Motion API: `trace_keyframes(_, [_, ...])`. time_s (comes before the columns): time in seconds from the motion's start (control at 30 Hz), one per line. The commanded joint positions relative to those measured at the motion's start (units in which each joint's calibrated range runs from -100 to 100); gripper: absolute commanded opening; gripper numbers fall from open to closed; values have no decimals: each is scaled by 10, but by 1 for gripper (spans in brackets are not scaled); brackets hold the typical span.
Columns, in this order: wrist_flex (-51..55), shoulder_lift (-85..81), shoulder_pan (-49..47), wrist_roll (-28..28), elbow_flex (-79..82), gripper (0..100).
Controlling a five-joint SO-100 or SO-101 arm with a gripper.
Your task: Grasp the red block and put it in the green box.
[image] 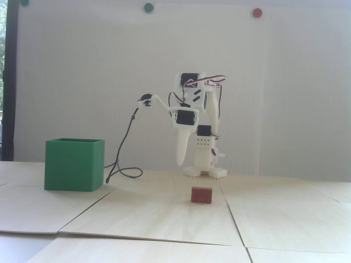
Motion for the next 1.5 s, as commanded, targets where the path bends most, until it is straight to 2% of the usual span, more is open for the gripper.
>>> trace_keyframes(0.0, [5,15,2,-3,-93,15])
trace_keyframes(0.33, [98,170,18,-3,-379,15])
trace_keyframes(0.43, [104,198,22,-3,-421,15])
trace_keyframes(0.6, [127,205,12,-6,-428,15])
trace_keyframes(0.8, [182,204,-49,-6,-434,15])
trace_keyframes(1.27, [195,209,-86,-9,-428,15])
trace_keyframes(1.47, [202,211,-72,-48,-427,15])
